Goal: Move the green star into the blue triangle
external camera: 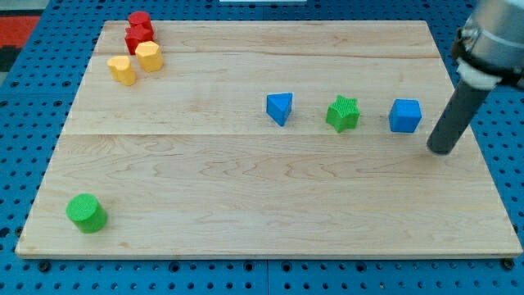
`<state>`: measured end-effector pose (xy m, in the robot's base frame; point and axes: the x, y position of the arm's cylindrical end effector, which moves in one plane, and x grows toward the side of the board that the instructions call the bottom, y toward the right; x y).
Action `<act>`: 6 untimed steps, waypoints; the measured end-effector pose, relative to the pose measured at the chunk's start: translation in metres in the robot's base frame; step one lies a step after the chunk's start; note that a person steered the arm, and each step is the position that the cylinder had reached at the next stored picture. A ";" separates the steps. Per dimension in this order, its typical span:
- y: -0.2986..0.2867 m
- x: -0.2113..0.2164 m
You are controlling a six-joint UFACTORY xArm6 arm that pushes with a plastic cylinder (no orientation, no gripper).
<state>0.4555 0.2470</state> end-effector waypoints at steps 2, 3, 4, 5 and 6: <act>-0.056 -0.038; -0.099 -0.048; -0.148 -0.049; -0.197 -0.046; -0.224 -0.044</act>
